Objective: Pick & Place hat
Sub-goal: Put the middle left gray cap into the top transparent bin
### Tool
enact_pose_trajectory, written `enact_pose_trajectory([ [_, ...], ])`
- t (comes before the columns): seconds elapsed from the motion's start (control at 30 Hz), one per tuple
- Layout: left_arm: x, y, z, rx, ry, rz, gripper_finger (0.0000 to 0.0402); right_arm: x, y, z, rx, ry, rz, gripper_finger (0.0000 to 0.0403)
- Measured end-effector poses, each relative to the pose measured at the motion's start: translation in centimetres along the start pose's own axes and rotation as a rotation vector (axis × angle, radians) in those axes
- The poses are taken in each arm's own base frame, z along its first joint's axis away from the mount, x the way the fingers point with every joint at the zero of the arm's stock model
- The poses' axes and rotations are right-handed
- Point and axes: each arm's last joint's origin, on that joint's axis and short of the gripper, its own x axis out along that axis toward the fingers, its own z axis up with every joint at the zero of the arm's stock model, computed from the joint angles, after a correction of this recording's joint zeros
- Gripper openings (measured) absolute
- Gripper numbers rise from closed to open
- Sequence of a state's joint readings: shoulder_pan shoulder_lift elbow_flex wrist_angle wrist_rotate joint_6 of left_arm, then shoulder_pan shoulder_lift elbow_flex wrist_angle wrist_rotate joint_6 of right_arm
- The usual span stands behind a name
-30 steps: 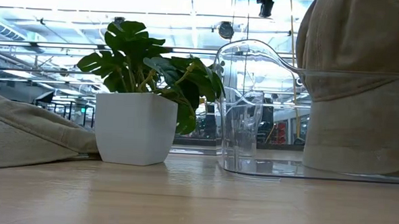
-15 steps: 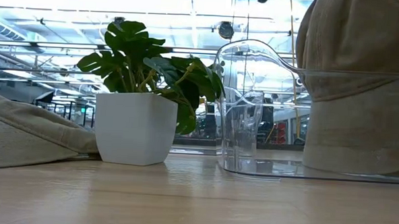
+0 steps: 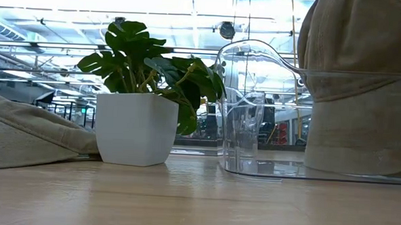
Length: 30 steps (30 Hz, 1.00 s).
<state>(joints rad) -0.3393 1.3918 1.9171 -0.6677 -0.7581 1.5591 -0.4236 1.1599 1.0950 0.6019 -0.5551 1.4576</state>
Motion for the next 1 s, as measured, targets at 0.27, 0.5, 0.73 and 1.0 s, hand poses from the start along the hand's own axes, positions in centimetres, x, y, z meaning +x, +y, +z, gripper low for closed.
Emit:
enact_pose_trajectory([
  [0.27, 0.9, 0.0, -0.2, -0.035, -0.009, 0.005, 0.0007, 0.0, 0.7, -0.2, 0.010, 0.074, 0.065, 0.0239],
  [0.5, 2.3, -0.4, -0.5, -0.029, -0.015, -0.024, 0.0007, 0.0, 0.8, -0.2, 0.005, 0.099, 0.077, 0.0167],
  [0.73, 3.2, -0.7, -0.4, -0.030, -0.024, -0.030, 0.0007, -0.1, 0.8, -0.3, 0.001, 0.102, 0.078, 0.0109],
  [1.0, 3.0, -0.5, -0.7, -0.113, -0.015, -0.028, 0.0028, -0.1, 1.0, -0.3, -0.063, 0.113, 0.098, 0.0009],
])
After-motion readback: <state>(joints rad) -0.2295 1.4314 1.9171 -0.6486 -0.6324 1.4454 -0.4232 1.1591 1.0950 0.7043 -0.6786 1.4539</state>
